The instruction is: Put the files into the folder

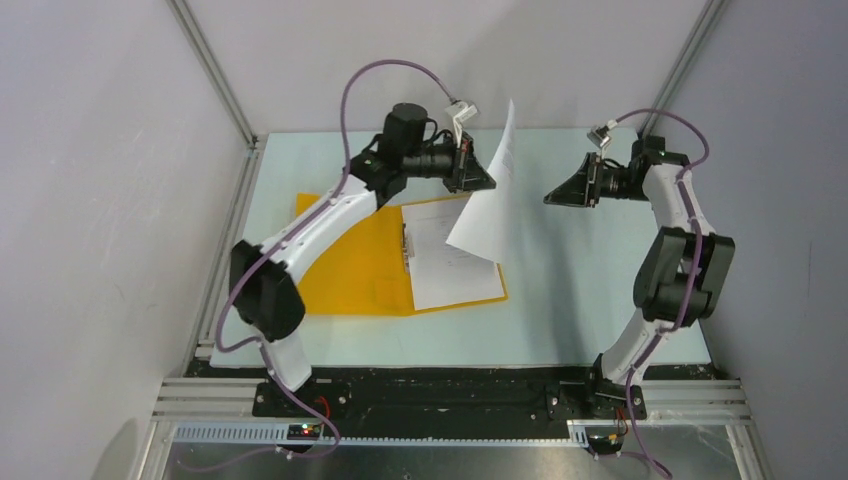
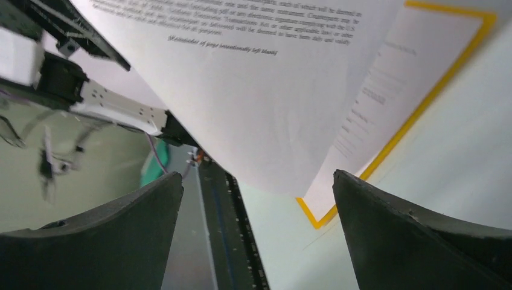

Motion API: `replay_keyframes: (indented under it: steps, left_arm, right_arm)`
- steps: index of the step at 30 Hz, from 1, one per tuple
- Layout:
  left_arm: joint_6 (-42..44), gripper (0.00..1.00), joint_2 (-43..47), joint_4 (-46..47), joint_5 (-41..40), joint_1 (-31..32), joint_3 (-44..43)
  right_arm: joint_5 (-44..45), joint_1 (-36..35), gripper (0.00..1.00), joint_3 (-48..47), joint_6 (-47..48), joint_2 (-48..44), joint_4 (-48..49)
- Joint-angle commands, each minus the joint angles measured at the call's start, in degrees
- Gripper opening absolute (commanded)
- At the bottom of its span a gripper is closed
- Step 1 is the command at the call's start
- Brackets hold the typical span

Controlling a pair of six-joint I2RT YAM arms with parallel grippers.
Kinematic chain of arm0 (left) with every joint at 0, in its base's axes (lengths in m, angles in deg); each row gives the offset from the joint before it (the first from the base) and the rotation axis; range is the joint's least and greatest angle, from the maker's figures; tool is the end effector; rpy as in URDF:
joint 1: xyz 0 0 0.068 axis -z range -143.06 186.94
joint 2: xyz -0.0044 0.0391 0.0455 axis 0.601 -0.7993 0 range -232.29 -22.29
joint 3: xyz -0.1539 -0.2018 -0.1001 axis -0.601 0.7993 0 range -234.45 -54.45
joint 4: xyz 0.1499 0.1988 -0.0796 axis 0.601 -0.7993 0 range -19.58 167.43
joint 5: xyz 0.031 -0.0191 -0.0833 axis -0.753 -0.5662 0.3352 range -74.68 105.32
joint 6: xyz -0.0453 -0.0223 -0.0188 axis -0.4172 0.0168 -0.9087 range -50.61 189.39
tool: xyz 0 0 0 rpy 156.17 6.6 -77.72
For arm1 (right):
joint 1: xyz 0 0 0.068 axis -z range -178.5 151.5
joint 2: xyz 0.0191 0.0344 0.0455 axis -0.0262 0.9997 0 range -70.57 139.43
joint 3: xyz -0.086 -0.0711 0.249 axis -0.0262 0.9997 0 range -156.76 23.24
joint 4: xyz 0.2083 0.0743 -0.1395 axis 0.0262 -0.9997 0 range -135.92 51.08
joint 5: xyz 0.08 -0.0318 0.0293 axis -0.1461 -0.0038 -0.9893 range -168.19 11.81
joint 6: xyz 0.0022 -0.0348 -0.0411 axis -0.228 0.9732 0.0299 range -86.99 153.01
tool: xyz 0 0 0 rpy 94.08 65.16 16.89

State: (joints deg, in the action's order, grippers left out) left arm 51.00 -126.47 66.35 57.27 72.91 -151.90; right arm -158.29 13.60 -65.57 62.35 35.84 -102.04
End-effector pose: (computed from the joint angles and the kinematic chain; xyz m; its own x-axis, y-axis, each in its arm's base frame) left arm 0.3346 -0.2722 0.3696 -0.5352 0.0985 -0.8390 0.8252 0.2730 -0.4944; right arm 0.3587 -0.0410 0.2708 -0.7827 0.0817 -0.6170 -0.5769 0.2770 0.7684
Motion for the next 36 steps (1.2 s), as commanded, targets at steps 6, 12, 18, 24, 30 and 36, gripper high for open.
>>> replay_keyframes:
  steps: [6,12,18,24,30,36]
  left_arm:
    - [33.30,0.00,17.54,-18.62,-7.78,-0.33,1.70]
    - [44.91,0.00,25.49,-22.91,-12.65,0.42,2.11]
    - [45.44,0.00,28.48,-22.95,-16.02,0.63,2.73]
    - [38.98,0.00,28.20,-20.99,-21.69,0.21,4.01]
    - [28.70,0.00,28.56,-12.92,-27.41,-2.52,7.14]
    - [27.69,0.00,28.76,-11.65,-24.62,-2.74,5.74]
  right_arm:
    - [2.86,-4.23,0.99,14.78,-30.99,-19.81,46.70]
    - [0.24,-7.25,0.99,18.13,-40.53,-20.40,62.29]
    - [0.14,-14.65,0.98,18.20,-51.24,-20.78,79.83]
    - [-0.50,-18.71,0.91,18.24,-63.49,-21.00,95.22]
    - [0.97,-18.70,0.86,19.14,-64.67,-22.49,96.35]
    - [3.11,-17.08,0.90,21.80,-65.04,-22.40,95.60]
